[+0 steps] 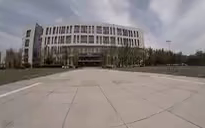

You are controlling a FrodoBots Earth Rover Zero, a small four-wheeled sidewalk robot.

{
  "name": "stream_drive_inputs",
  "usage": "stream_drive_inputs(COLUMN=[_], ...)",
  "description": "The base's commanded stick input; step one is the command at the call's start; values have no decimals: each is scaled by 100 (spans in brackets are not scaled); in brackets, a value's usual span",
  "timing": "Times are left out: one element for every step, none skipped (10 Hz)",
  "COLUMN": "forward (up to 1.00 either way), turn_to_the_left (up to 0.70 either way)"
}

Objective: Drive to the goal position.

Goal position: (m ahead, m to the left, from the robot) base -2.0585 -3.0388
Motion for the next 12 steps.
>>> stream_drive_inputs(forward=[70, 70, 70, 70, 70, 70, 70, 70, 70, 70, 70, 70], turn_to_the_left=[-35, -35, -35, -35, -35, -35, -35, -35, -35, -35, -35, -35])
